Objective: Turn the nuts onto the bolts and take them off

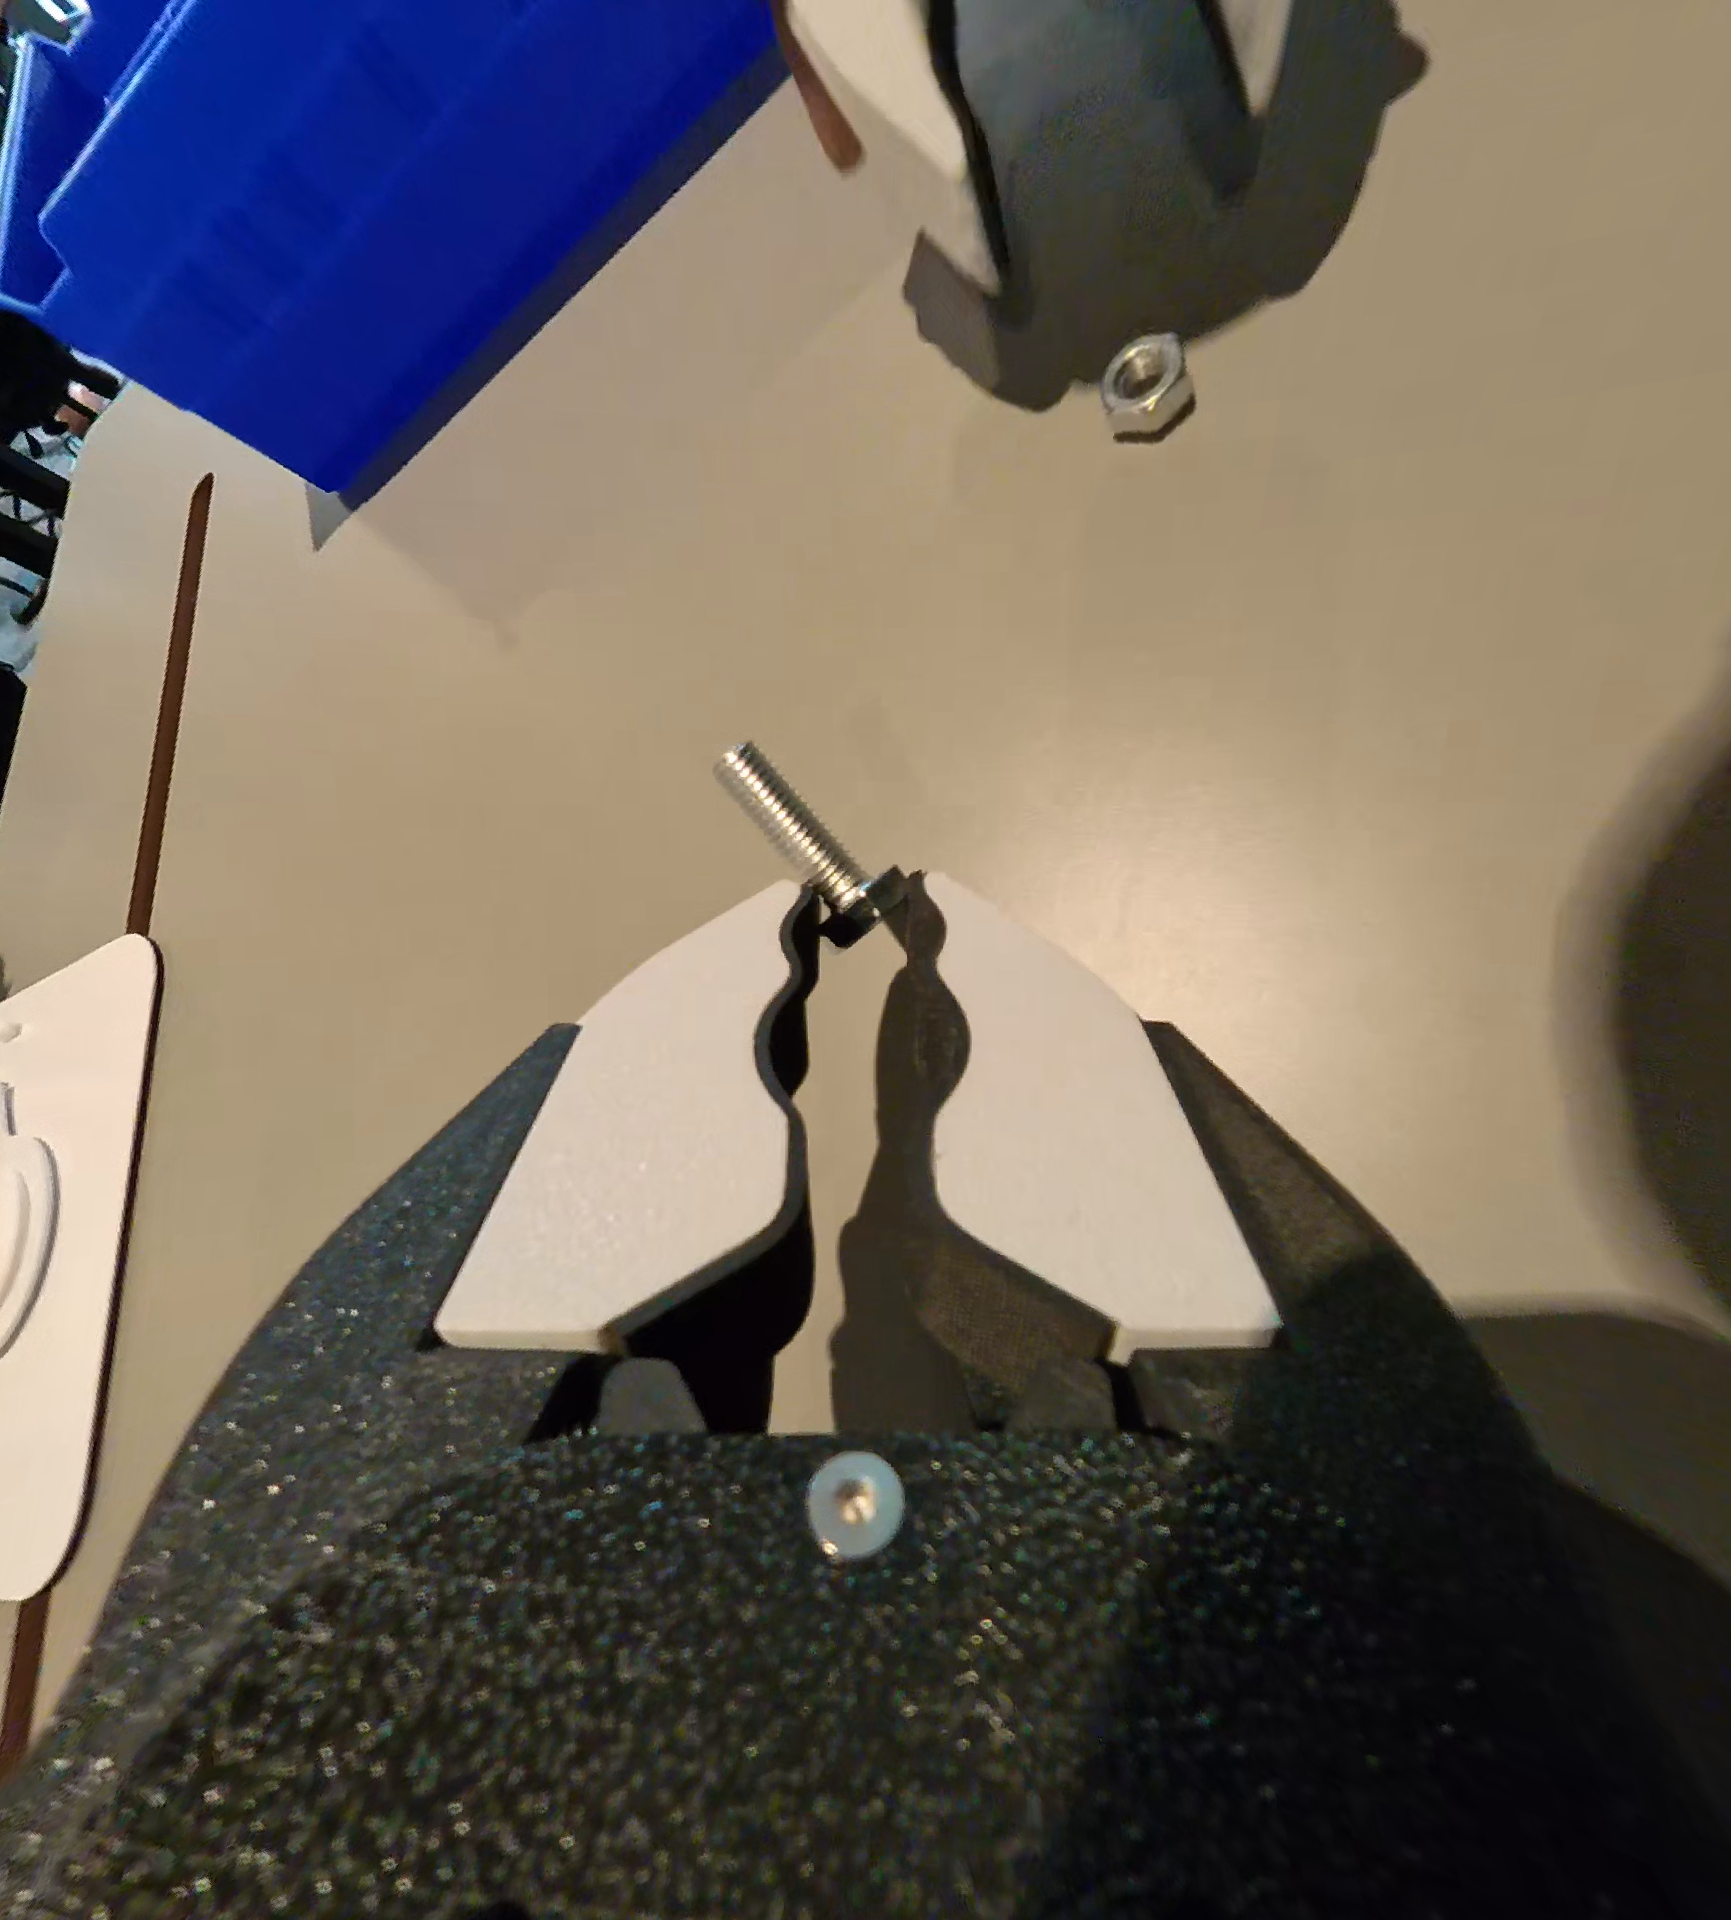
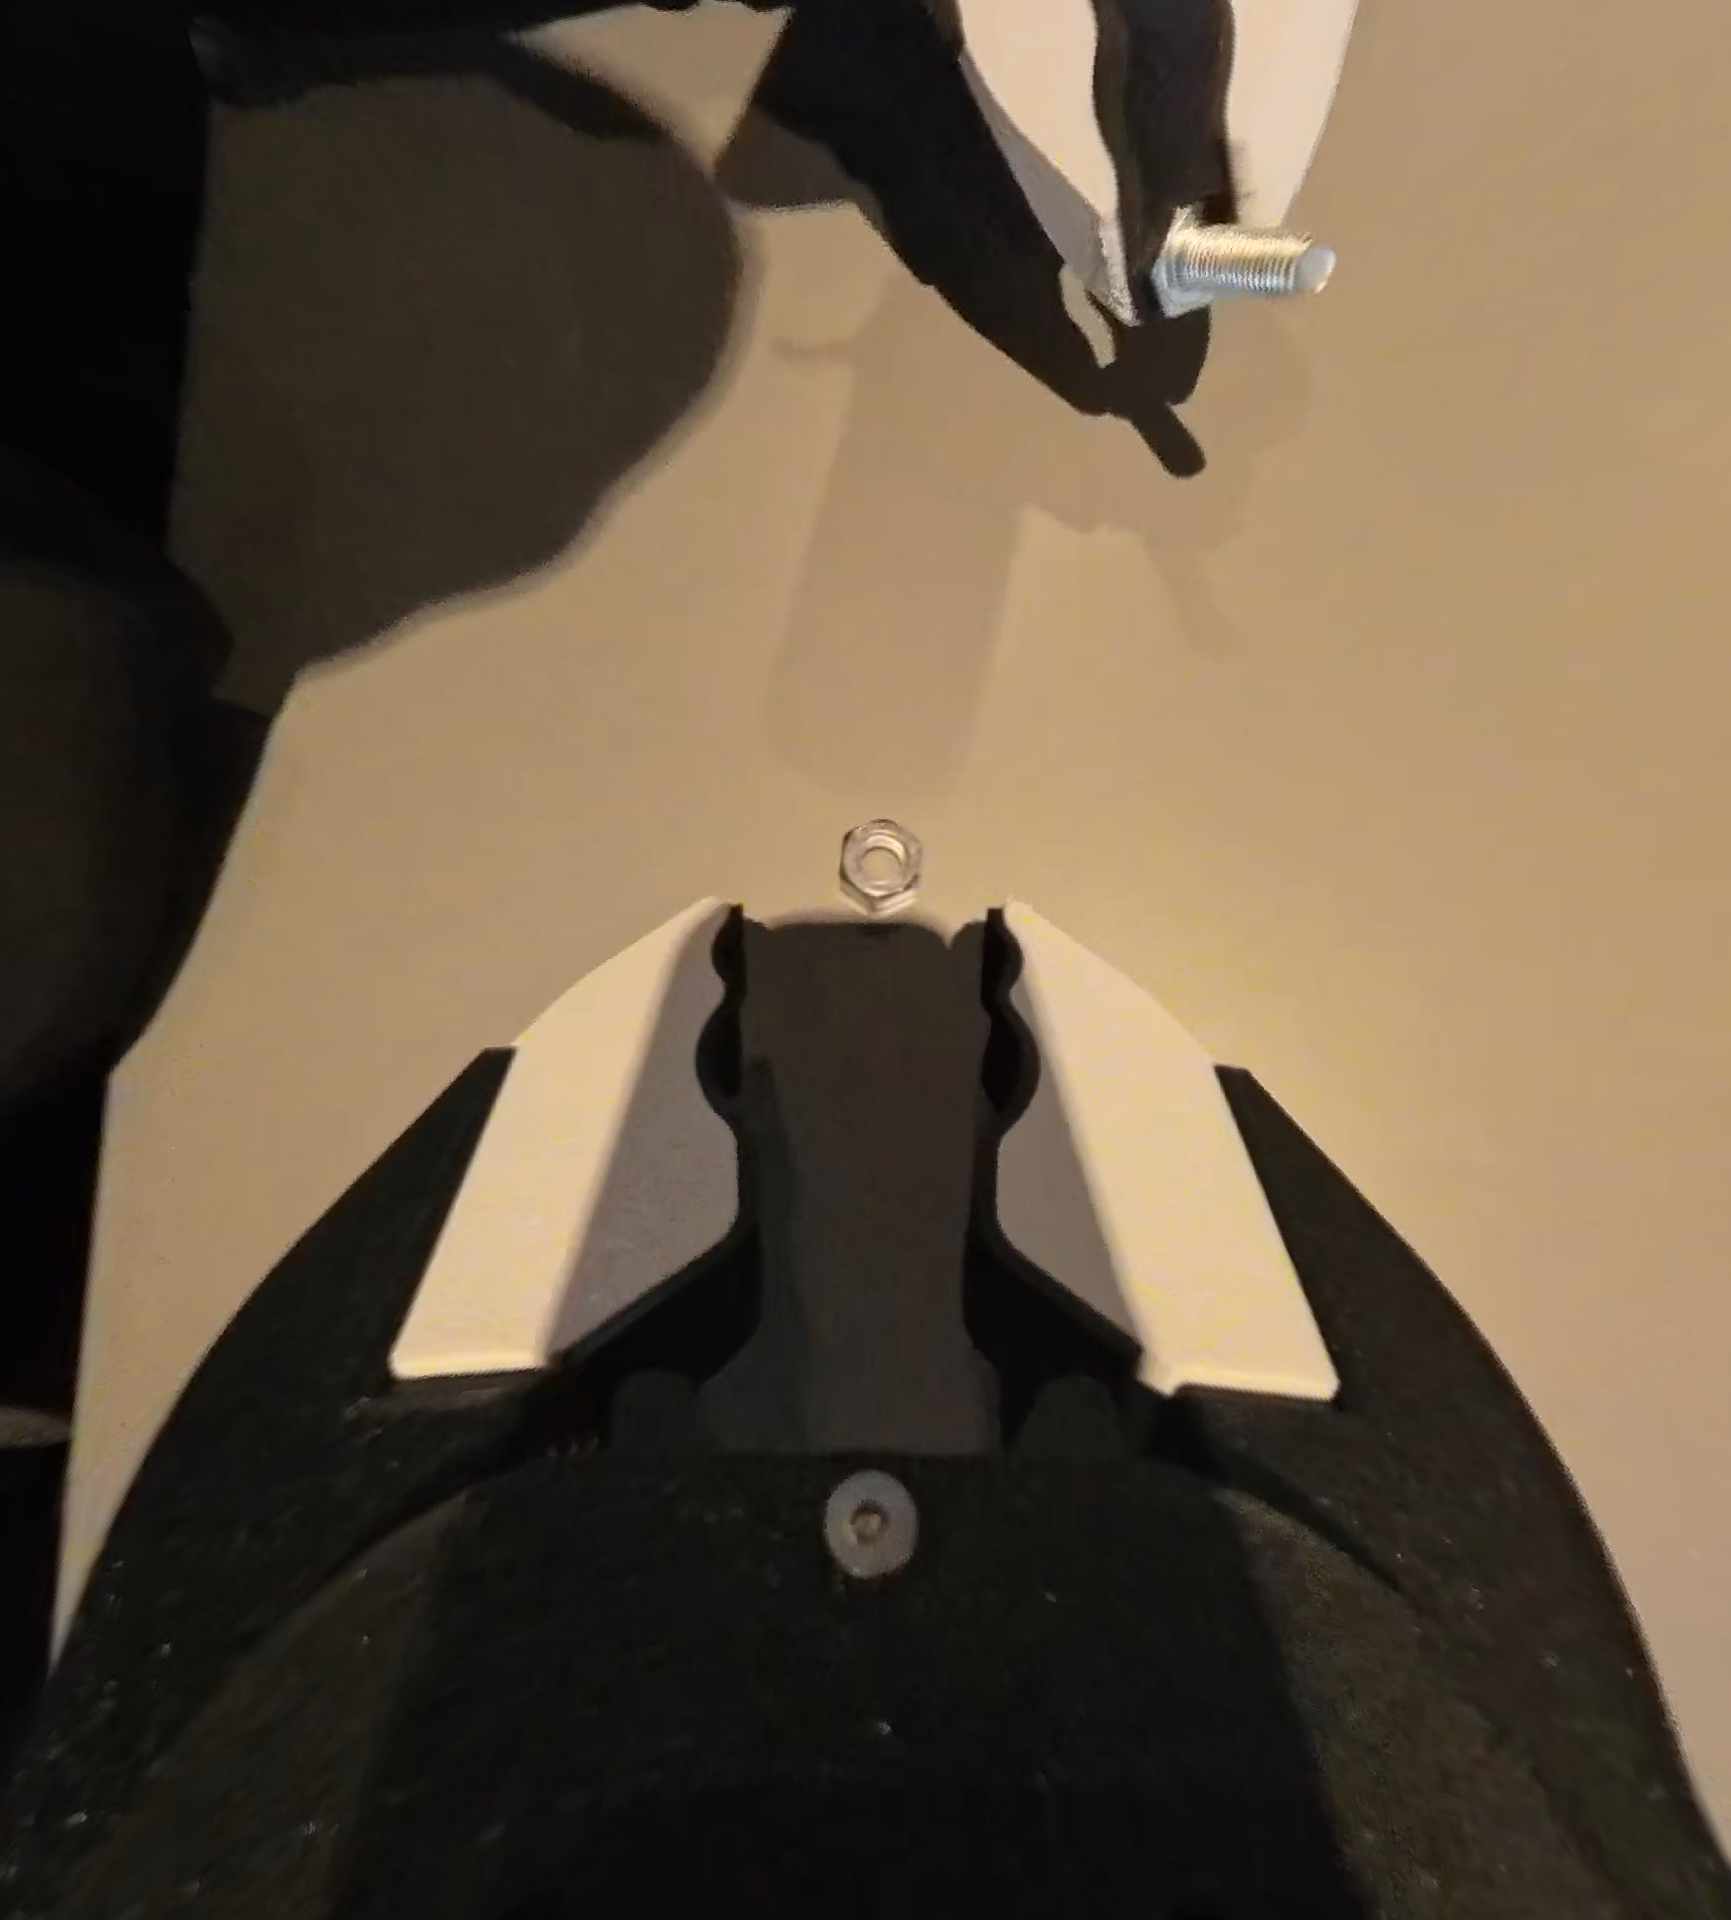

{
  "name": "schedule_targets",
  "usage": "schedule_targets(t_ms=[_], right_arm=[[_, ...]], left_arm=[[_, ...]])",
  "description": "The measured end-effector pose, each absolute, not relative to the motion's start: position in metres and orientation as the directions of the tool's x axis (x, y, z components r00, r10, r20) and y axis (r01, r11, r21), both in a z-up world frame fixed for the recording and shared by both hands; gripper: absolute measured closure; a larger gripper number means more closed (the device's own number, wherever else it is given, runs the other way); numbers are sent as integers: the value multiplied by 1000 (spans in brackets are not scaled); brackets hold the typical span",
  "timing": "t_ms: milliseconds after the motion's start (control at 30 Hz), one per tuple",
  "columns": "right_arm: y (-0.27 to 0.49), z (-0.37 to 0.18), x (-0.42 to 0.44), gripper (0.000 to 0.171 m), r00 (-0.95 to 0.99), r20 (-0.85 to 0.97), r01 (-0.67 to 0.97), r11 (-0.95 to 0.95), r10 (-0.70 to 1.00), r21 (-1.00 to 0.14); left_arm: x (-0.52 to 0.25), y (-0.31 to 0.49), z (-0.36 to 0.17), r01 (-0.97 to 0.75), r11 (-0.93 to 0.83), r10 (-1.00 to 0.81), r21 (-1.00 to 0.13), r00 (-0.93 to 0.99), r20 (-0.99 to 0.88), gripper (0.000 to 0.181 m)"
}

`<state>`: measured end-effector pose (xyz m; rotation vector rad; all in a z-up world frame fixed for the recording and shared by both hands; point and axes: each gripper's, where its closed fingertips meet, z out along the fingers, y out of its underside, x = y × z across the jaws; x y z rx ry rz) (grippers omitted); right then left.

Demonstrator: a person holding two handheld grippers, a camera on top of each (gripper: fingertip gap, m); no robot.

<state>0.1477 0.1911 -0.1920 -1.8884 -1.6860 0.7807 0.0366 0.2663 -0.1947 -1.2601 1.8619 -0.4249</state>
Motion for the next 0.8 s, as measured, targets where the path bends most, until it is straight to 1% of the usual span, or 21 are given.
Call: schedule_targets(t_ms=[267,333,433,533,800], right_arm=[[189,-207,132,131,79,-98,762,-123,992,-636],[188,-212,131,135,66,-81,781,-102,994,-616],[186,-213,128,141,34,-86,783,-80,996,-617],[188,-212,125,142,31,-84,781,-77,996,-620],[186,-218,120,143,44,-97,812,-92,994,-576]], left_arm=[[36,269,-196,-611,425,-889,-668,-143,-435,166],[36,268,-197,-612,427,-888,-666,-147,-435,166],[36,267,-197,-610,430,-888,-666,-151,-435,166],[37,265,-196,-609,433,-886,-664,-155,-437,166],[39,263,-196,-611,442,-883,-657,-164,-441,166]])
